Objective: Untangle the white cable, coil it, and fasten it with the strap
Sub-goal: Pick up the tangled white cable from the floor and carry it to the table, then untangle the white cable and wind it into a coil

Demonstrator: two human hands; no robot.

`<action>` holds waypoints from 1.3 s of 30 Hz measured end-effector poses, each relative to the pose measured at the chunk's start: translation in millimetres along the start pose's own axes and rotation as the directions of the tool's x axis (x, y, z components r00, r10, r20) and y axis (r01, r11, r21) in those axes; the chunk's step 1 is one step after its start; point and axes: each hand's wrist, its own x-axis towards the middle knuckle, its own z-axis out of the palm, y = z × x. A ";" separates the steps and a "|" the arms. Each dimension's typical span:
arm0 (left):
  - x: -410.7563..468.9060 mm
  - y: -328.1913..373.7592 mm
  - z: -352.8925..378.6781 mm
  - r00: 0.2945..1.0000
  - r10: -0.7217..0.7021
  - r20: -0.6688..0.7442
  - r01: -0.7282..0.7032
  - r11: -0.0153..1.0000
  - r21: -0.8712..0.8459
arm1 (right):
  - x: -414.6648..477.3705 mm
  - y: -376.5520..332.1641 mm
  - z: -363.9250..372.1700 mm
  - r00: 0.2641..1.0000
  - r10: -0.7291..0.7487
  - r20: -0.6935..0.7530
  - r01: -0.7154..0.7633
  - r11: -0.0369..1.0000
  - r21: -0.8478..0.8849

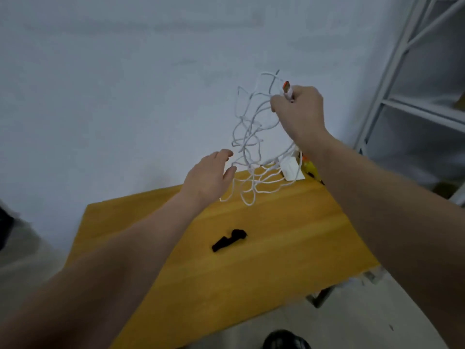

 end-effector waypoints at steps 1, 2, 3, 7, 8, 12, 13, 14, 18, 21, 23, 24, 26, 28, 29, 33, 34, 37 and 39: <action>5.9 -1.2 1.6 1.000 -0.001 0.001 0.001 1.000 -0.004 | 6.7 0.4 0.9 1.000 -0.009 -0.012 0.009 1.000 -0.008; 10.9 -2.7 4.4 1.000 -0.002 0.006 0.002 1.000 -0.007 | 12.2 3.2 2.6 1.000 -0.013 -0.016 0.012 1.000 -0.020; 15.0 -4.1 8.4 1.000 -0.003 0.015 0.003 1.000 -0.009 | 16.0 8.3 4.4 1.000 -0.006 -0.015 0.006 0.999 -0.035; 26.4 -12.9 34.3 0.998 -0.019 0.062 0.020 1.000 -0.017 | 18.6 51.6 18.4 0.996 0.051 0.075 -0.044 0.995 -0.090; 28.8 -16.3 44.3 0.996 -0.032 0.078 0.034 0.999 -0.019 | 18.0 66.6 21.9 0.993 0.064 0.103 -0.050 0.990 -0.133; 43.2 -25.0 95.7 0.986 -0.096 0.137 0.102 0.994 -0.035 | 24.4 137.1 35.8 0.975 0.109 0.194 -0.033 0.934 -0.354; 48.0 -25.9 110.8 0.981 -0.118 0.151 0.125 0.991 -0.039 | 27.2 156.2 40.0 0.966 0.130 0.225 -0.034 0.921 -0.387; 53.3 -26.7 127.9 0.976 -0.147 0.160 0.155 0.987 -0.039 | 29.5 176.2 44.5 0.952 0.150 0.267 -0.031 0.915 -0.403; 71.6 -30.3 203.9 0.935 -0.301 0.186 0.319 0.945 -0.075 | 38.9 259.5 65.1 0.848 0.222 0.481 0.004 0.905 -0.424; 73.3 -32.5 247.8 0.899 -0.385 0.211 0.410 0.908 -0.089 | 38.3 309.8 80.6 0.780 0.244 0.576 0.027 0.907 -0.420; 71.2 -36.6 272.1 0.888 -0.417 0.192 0.438 0.895 -0.081 | 35.5 338.7 91.4 0.750 0.255 0.610 0.003 0.921 -0.389; 68.3 -39.5 283.3 0.888 -0.424 0.179 0.442 0.893 -0.079 | 32.5 352.3 96.8 0.738 0.259 0.623 -0.011 0.928 -0.373; 58.5 -45.2 303.1 0.893 -0.428 0.139 0.440 0.895 -0.075 | 24.5 375.6 105.9 0.722 0.257 0.642 -0.022 0.936 -0.350; 46.3 -48.8 320.9 0.907 -0.415 0.064 0.419 0.905 -0.070 | 14.0 395.4 111.9 0.710 0.228 0.666 0.004 0.945 -0.328; 40.7 -48.5 328.9 0.917 -0.398 0.023 0.399 0.915 -0.063 | 8.4 403.7 113.4 0.709 0.207 0.674 0.029 0.947 -0.321; 24.2 -33.9 351.8 0.941 -0.327 -0.093 0.322 0.945 -0.061 | -10.7 424.0 105.8 0.744 0.146 0.652 0.045 0.963 -0.266; 20.6 -26.6 354.1 0.943 -0.307 -0.126 0.301 0.951 -0.066 | -14.9 426.2 98.8 0.744 0.153 0.651 0.021 0.968 -0.251; 7.2 2.6 357.3 0.936 -0.278 -0.217 0.265 0.960 -0.088 | -31.8 423.4 64.8 0.665 0.177 0.726 -0.164 0.982 -0.090; -4.6 26.0 358.9 0.924 -0.326 -0.199 0.309 0.944 -0.110 | -42.2 422.2 37.7 0.612 0.192 0.767 -0.278 0.960 -0.019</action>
